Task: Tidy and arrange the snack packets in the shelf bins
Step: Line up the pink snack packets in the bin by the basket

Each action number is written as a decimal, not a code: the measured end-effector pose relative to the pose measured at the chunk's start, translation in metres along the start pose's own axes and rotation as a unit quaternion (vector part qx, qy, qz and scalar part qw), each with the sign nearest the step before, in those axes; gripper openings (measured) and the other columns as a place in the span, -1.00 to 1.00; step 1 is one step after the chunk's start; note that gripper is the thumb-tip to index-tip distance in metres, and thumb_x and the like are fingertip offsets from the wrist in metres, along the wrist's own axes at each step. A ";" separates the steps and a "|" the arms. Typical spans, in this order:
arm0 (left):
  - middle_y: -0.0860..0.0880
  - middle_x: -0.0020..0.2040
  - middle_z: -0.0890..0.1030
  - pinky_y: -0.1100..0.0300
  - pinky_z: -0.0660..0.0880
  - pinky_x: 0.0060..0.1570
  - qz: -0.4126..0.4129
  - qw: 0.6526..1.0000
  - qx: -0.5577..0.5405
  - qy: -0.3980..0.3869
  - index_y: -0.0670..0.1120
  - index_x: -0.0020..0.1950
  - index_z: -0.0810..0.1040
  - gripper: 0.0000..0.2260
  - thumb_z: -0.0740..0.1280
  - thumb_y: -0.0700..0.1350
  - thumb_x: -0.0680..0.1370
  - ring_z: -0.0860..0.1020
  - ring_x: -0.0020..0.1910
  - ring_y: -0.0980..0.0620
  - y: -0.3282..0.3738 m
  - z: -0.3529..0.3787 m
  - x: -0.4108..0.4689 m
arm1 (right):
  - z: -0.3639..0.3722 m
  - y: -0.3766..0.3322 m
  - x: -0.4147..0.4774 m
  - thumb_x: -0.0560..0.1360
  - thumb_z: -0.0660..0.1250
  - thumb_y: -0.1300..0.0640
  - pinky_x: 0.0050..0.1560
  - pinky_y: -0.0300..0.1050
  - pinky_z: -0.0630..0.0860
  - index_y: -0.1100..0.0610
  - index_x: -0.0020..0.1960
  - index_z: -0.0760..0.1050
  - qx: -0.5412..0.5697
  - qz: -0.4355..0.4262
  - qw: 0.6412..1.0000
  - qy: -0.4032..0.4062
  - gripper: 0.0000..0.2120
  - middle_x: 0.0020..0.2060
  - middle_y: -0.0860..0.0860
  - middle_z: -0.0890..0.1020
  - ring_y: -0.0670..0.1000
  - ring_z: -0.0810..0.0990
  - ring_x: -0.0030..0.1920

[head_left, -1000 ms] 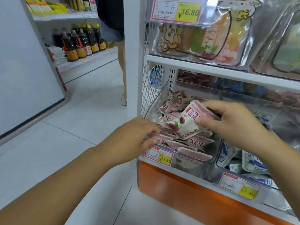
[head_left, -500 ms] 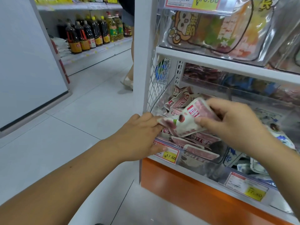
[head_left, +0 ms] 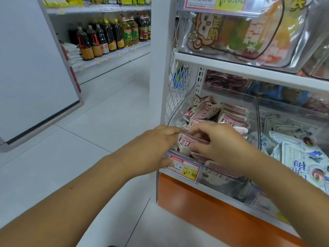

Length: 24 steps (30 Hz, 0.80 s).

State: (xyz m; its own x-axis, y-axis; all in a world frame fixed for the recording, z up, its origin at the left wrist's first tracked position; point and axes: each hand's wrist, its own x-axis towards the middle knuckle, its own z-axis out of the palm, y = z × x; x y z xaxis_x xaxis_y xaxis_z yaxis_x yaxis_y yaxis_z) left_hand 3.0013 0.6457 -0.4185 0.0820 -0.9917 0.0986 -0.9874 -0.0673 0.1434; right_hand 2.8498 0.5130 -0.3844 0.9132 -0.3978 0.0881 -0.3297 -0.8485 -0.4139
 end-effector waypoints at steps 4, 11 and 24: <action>0.14 0.49 0.25 0.22 0.31 0.36 -0.024 0.997 -0.074 0.029 0.11 0.54 0.14 -0.33 0.41 -0.04 0.51 0.29 0.40 0.15 0.003 -0.004 0.000 | -0.003 -0.002 -0.001 0.55 0.32 0.08 -0.13 -0.26 0.47 -0.06 0.09 0.64 -0.051 -0.022 0.998 -0.027 -0.83 -0.20 -0.17 0.65 -0.17 0.56 -0.21; 0.17 0.39 0.40 0.16 0.37 0.26 -0.031 0.998 -0.026 0.038 0.18 0.45 0.24 -0.45 0.38 0.03 0.52 0.41 0.30 0.11 0.005 -0.007 -0.001 | 0.024 -0.008 0.032 0.61 0.20 0.07 -0.03 -0.09 0.49 0.05 0.13 0.61 -0.149 -0.046 0.975 -0.157 -0.77 0.01 0.04 0.66 0.03 0.58 -0.03; -0.19 0.41 0.40 0.03 0.24 0.41 -0.007 0.996 0.051 0.078 -0.22 0.43 0.39 -0.60 0.15 -0.08 0.63 0.36 0.39 -0.16 0.037 0.019 0.050 | -0.023 0.068 0.065 0.56 0.29 0.02 -0.06 -0.13 0.49 0.07 0.16 0.56 -0.166 0.063 0.981 -0.075 -0.77 0.02 0.01 0.65 0.01 0.58 -0.07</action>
State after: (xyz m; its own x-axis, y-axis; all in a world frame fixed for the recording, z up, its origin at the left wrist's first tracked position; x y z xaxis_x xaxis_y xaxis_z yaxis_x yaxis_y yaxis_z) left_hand 2.9663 0.5915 -0.4265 0.1070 -0.9625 0.2494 -0.9941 -0.0988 0.0451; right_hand 2.8810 0.4215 -0.3860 0.8766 -0.4730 -0.0888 -0.4801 -0.8724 -0.0922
